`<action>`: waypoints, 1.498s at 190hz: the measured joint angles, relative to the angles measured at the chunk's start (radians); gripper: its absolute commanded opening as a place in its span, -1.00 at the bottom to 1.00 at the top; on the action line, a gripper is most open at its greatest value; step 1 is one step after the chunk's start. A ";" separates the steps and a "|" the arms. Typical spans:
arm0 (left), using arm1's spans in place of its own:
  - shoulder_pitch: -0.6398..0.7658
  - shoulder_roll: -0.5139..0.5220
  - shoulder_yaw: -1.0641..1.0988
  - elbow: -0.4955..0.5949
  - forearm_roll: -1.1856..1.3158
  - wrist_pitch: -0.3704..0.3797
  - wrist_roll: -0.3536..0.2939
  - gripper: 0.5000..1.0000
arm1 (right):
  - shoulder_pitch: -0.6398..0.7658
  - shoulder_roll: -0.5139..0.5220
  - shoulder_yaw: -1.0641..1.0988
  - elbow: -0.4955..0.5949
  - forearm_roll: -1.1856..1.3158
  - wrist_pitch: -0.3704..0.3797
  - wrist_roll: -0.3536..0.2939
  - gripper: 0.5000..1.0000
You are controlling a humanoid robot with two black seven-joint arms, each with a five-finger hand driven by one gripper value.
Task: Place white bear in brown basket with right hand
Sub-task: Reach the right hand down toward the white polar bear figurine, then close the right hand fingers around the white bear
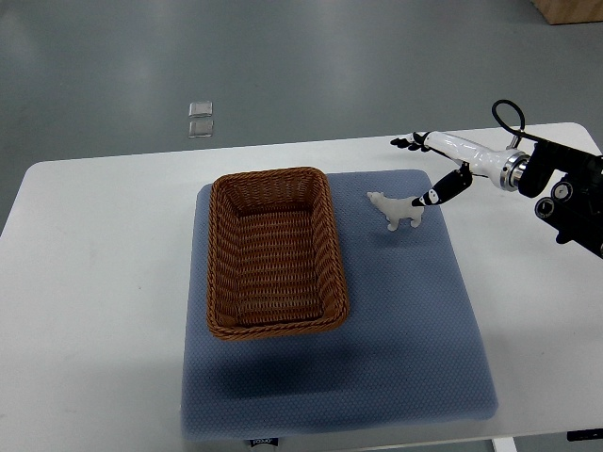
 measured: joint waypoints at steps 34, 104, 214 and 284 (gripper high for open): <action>0.000 0.000 0.000 0.000 0.000 0.000 0.000 1.00 | 0.031 0.000 -0.071 0.000 -0.027 0.001 -0.001 0.62; 0.000 0.000 0.000 0.000 0.000 0.000 0.000 1.00 | 0.040 0.006 -0.130 -0.002 -0.066 0.000 -0.011 0.37; 0.000 0.000 -0.001 0.000 0.000 0.000 0.000 1.00 | 0.044 0.012 -0.163 -0.025 -0.092 -0.005 -0.033 0.02; 0.000 0.000 0.000 0.000 0.000 0.000 0.000 1.00 | 0.045 0.018 -0.165 -0.022 -0.092 0.000 -0.034 0.01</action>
